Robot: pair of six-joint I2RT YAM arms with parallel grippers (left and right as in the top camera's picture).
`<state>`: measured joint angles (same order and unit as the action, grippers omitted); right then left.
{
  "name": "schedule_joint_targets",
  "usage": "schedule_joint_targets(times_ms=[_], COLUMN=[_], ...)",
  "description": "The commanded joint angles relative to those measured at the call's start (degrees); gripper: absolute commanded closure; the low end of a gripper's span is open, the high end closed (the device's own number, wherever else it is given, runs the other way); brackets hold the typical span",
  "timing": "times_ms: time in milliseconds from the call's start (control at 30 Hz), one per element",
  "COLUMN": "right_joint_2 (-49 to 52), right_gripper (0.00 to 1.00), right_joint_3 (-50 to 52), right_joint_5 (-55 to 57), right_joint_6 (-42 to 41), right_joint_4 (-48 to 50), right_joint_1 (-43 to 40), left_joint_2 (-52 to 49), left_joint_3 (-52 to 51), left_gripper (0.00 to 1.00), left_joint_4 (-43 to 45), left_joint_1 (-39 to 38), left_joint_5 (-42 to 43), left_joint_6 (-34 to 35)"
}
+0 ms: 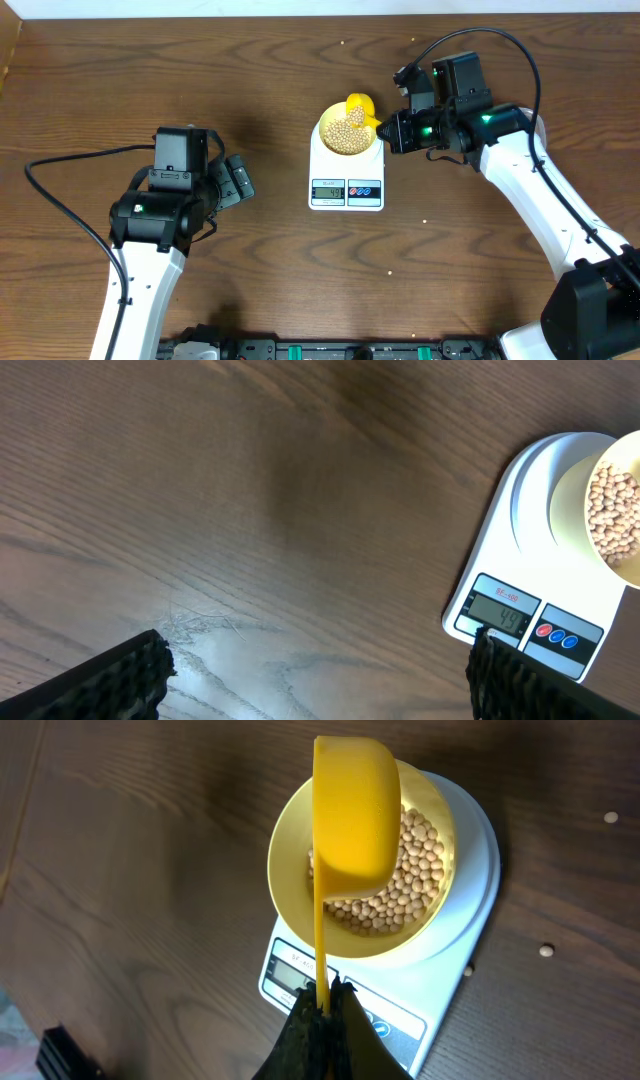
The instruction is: Scoop item into bowl and weigh 50g on scale
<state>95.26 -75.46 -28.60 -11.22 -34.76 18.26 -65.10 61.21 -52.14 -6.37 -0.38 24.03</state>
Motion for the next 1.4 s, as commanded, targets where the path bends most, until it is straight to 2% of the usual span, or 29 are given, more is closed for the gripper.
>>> schedule_joint_targets(times_ms=[0, 1367], right_joint_2=[0.55, 0.55], right_gripper=[0.99, 0.99], right_joint_3=[0.2, 0.2], right_joint_5=[0.22, 1.73], right_joint_6=[2.16, 7.72], right_joint_4=[0.04, 0.04], right_joint_1=[0.59, 0.61], left_joint_2=[-0.07, -0.07], left_joint_3=[0.61, 0.61], left_gripper=[0.04, 0.04], left_joint_4=[-0.13, -0.13], left_joint_1=[0.37, 0.37], left_joint_5=[-0.98, -0.96], left_joint_6=[0.07, 0.07])
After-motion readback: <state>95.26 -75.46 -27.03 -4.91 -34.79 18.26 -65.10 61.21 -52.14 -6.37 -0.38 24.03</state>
